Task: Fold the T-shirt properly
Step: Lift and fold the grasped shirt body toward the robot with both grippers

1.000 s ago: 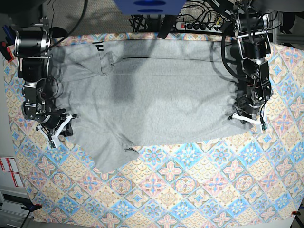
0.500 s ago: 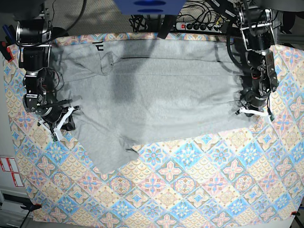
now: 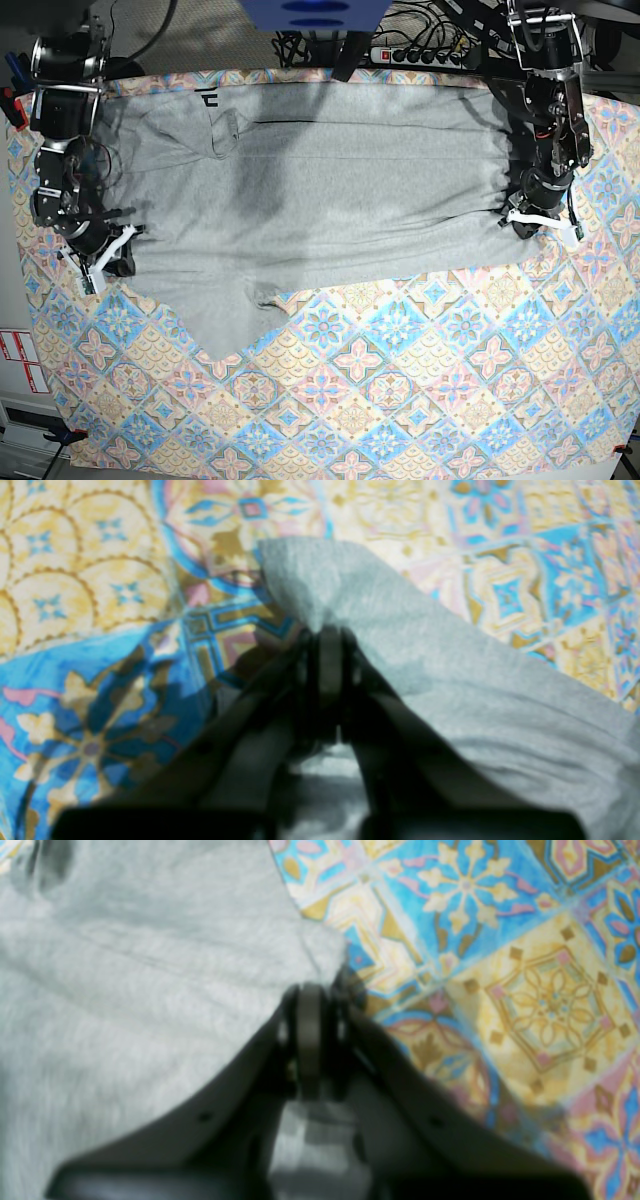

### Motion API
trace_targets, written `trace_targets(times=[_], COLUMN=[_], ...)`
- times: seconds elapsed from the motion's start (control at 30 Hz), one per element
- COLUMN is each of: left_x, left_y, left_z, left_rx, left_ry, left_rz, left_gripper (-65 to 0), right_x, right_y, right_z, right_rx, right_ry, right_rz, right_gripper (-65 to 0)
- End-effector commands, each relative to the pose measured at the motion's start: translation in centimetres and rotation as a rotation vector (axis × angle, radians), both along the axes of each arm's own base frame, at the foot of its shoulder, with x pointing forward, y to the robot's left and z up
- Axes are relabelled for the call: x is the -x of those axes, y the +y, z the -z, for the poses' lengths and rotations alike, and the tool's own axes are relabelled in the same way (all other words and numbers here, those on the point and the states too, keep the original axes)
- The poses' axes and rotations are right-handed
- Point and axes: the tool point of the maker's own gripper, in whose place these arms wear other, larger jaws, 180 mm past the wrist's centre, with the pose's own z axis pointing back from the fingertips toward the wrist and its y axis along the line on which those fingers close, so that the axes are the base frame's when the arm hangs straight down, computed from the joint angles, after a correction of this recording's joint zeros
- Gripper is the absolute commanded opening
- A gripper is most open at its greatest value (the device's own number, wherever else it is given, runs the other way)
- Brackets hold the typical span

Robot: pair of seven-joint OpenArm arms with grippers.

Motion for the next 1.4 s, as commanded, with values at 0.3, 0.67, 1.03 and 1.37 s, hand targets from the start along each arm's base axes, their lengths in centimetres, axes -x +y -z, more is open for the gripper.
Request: trace_targets(times=[0.3, 0.67, 1.03, 1.37], left_x=[1.7, 4.3, 6.8, 8.6], left_y=[0.1, 0.2, -0.8, 0.9], left_z=[-1.8, -4.4, -4.9, -4.5], left_rx=[-0.043, -0.092, -0.11, -0.141], left_ry=[-0.036, -0.071, -0.052, -0.014], left_rz=[0.036, 0.051, 0.089, 0.06], left_gripper=[-65.0, -65.0, -65.0, -65.0], right_x=[2.3, 4.7, 7.2, 8.6], right_y=[-3.5, -2.7, -1.9, -3.6], right_z=[-3.3, -3.4, -3.0, -4.3], right_rx=[0.083, 0.118, 0.137, 0.166], right_ry=[-0.066, -0.062, -0.041, -0.065], right_rz=[0.044, 0.0, -0.034, 0.007], right_gripper=[-64.7, -64.7, -64.7, -64.7])
